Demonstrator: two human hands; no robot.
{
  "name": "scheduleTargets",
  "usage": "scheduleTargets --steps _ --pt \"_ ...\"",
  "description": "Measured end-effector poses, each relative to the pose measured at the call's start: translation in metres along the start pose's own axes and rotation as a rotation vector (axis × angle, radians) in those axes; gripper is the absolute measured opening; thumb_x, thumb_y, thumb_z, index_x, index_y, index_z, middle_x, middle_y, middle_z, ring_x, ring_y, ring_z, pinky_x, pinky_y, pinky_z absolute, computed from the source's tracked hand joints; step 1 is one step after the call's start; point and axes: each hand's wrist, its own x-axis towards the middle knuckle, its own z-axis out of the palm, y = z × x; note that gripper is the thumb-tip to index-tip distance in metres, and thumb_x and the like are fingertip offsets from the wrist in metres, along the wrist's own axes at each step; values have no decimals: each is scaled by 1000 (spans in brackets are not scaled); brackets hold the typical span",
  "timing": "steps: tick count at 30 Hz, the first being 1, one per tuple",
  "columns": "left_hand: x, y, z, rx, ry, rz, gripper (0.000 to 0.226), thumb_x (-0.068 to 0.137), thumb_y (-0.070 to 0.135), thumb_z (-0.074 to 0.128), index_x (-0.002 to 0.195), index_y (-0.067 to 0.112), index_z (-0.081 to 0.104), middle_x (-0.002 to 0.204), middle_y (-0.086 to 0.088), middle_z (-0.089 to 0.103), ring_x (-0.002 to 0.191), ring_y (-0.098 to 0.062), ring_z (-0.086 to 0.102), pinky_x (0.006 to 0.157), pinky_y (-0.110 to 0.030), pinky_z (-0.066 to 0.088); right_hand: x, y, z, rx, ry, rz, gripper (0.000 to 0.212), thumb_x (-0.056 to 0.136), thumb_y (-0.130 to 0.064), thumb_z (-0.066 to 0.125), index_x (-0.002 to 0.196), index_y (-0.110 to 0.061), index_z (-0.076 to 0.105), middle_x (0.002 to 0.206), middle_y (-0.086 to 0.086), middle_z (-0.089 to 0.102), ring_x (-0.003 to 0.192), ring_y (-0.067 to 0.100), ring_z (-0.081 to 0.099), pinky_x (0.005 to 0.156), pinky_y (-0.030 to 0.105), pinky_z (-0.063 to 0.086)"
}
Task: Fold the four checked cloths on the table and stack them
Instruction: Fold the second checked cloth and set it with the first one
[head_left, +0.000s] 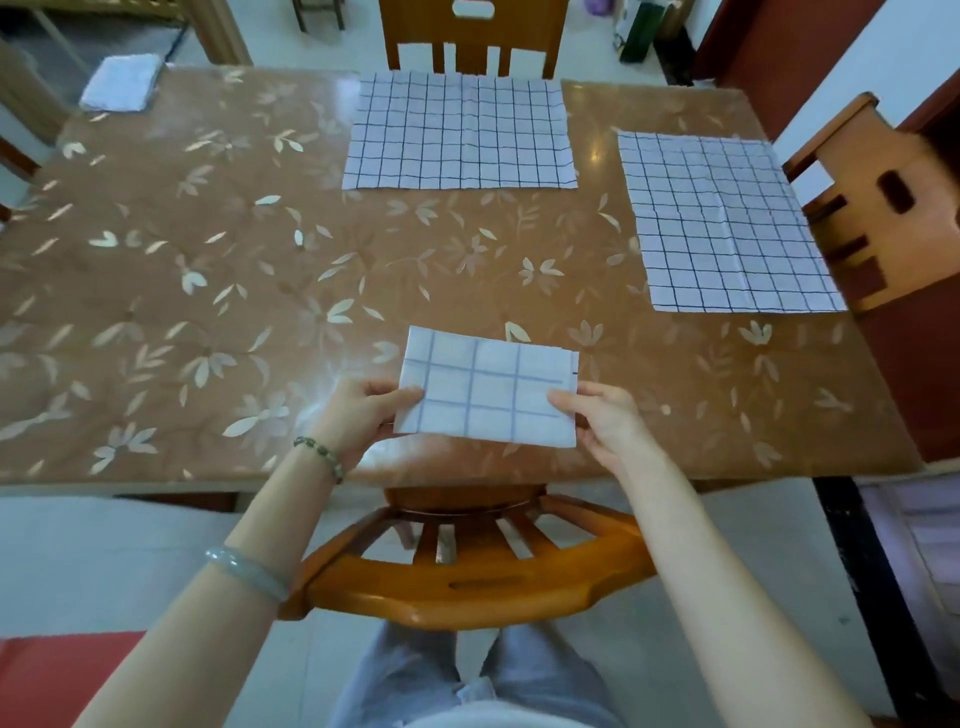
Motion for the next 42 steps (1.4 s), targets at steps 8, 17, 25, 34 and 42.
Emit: scheduleTargets --steps 8,17,25,34,42 --pt "-85 -23 56 38 178 96 27 93 10 59 66 13 55 34 13 48 34 3 47 39 -7 34 -50 12 -45 -119 -46 -102 16 80 4 70 76 -9 63 80 6 69 68 15 67 52 24 56" --pt "-179 -82 66 -101 292 114 13 89 13 64 89 1 69 76 -3 72 69 -14 68 57 -18 50 -108 48 -67 -105 -222 -97 13 76 5 72 87 -2 67 72 5 74 65 18 71 58 28 59" --pt "-277 -139 28 -340 610 79 9 89 7 62 85 1 68 67 -2 70 58 -12 64 53 -20 52 -162 81 5 -318 -477 -70 24 76 4 73 100 4 66 90 15 72 68 21 71 60 28 59" --pt "-406 -214 -33 -606 982 55 17 94 4 52 79 3 60 43 8 52 42 -4 51 63 -31 58 -245 160 129 -657 -782 -108 18 77 -7 76 93 -6 67 90 11 74 83 26 71 80 39 58" --pt "-497 -278 -106 -714 1138 78 15 91 10 59 83 2 70 84 -20 70 77 -28 59 68 -34 55 -322 230 221 -765 -940 -120 23 72 -16 81 91 -7 72 99 21 71 99 43 65 94 55 49"
